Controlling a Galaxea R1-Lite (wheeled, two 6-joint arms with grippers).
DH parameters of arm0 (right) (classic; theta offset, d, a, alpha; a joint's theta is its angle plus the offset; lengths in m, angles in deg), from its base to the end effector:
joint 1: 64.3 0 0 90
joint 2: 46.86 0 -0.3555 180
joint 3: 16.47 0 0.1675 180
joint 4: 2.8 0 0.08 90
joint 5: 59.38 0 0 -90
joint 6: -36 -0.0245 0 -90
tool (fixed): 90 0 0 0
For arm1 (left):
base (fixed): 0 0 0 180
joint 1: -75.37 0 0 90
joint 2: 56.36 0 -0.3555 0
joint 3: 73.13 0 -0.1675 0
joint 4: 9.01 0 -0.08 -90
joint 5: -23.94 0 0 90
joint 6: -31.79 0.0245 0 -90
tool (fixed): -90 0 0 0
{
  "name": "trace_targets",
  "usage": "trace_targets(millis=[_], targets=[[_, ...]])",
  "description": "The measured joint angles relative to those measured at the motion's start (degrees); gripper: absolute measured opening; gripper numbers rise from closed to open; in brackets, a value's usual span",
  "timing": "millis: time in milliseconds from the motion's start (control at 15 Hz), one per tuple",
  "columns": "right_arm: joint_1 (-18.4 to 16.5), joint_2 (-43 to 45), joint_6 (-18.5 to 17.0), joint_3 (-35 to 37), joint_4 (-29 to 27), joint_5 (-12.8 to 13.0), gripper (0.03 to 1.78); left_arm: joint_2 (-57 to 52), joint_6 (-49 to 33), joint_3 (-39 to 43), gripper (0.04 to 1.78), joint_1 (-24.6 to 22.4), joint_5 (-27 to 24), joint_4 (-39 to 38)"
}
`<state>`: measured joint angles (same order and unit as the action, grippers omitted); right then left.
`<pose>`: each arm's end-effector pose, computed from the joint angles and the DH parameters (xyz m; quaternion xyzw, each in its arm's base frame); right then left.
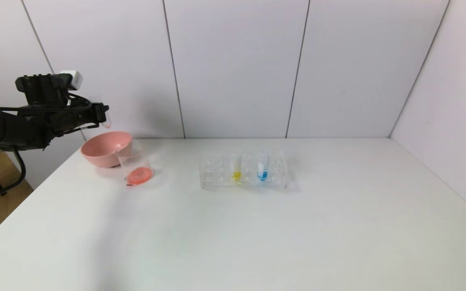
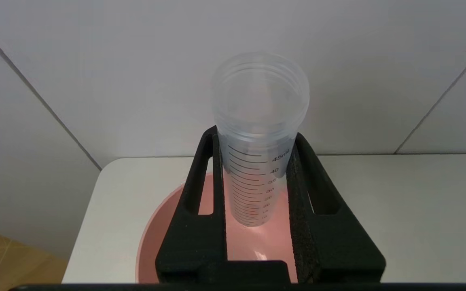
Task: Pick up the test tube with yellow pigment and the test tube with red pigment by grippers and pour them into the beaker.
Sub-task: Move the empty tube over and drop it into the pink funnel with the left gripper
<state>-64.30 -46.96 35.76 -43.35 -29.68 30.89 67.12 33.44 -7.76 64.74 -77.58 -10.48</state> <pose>-0.1015 -0.0001 0.0759 0.0021 0.0009 -0.0024 1.0000 0.4577 0.0809 0.2574 0.0020 0.0630 -0.0087 0.9980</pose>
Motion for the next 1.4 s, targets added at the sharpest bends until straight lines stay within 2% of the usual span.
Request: trace_targets(millis=[800,1400], targets=[[0.0,0.0,0.0,0.0,0.0,0.0,1.7,9.5,0.6,-5.8,0.45,-1.1,0.1,2.6],[0.0,0.0,0.0,0.0,0.0,0.0,1.7,11.1,1.0,-7.4,0.45,-1.4,0.1,5.0]])
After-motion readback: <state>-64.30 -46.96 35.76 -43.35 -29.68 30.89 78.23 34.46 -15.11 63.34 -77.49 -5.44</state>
